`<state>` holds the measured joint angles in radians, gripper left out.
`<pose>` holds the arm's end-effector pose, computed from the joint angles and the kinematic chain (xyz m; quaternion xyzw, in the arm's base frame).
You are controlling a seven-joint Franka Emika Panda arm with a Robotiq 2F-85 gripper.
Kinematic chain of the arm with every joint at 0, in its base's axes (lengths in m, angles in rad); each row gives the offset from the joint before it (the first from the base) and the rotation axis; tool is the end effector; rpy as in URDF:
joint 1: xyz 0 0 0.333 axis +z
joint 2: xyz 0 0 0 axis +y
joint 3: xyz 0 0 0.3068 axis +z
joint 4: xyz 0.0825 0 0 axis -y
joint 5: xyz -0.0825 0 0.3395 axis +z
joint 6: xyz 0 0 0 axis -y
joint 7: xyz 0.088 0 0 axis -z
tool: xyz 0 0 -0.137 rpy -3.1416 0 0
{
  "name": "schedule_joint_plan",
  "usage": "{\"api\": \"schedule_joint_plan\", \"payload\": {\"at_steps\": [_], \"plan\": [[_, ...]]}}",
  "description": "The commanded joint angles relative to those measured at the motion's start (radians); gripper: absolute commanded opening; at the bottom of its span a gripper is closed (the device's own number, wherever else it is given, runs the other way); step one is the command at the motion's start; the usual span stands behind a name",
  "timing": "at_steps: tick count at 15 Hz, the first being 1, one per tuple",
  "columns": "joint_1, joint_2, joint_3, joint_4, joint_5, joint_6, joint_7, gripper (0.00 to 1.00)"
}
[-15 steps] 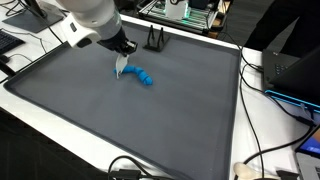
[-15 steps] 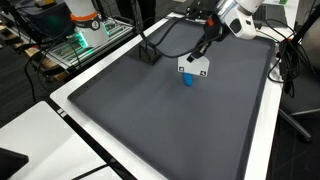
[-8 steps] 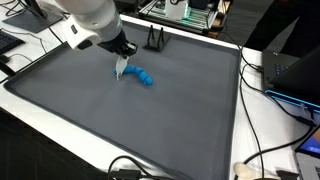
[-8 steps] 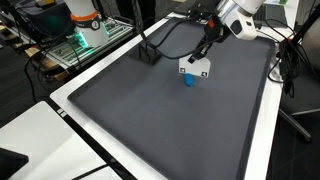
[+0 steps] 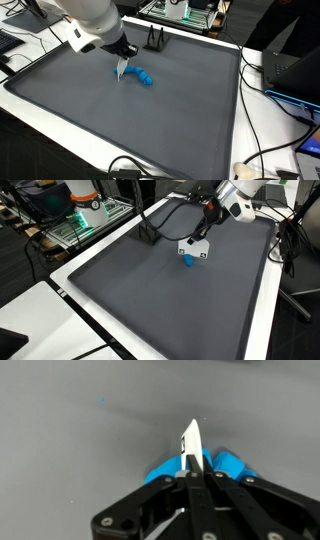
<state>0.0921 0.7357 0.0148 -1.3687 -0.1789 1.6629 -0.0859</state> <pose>0.6223 0.0423 0.2435 0.9652 0.1202 -0.2172 0.0820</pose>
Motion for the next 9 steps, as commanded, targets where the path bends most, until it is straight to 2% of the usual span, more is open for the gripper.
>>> {"api": "schedule_joint_plan", "payload": {"at_steps": [1, 9], "plan": [[0.003, 0.022, -0.002, -0.016, -0.032, 0.024, -0.016, 0.01], [0.002, 0.039, 0.002, -0.012, -0.027, -0.006, -0.034, 0.01]]}}
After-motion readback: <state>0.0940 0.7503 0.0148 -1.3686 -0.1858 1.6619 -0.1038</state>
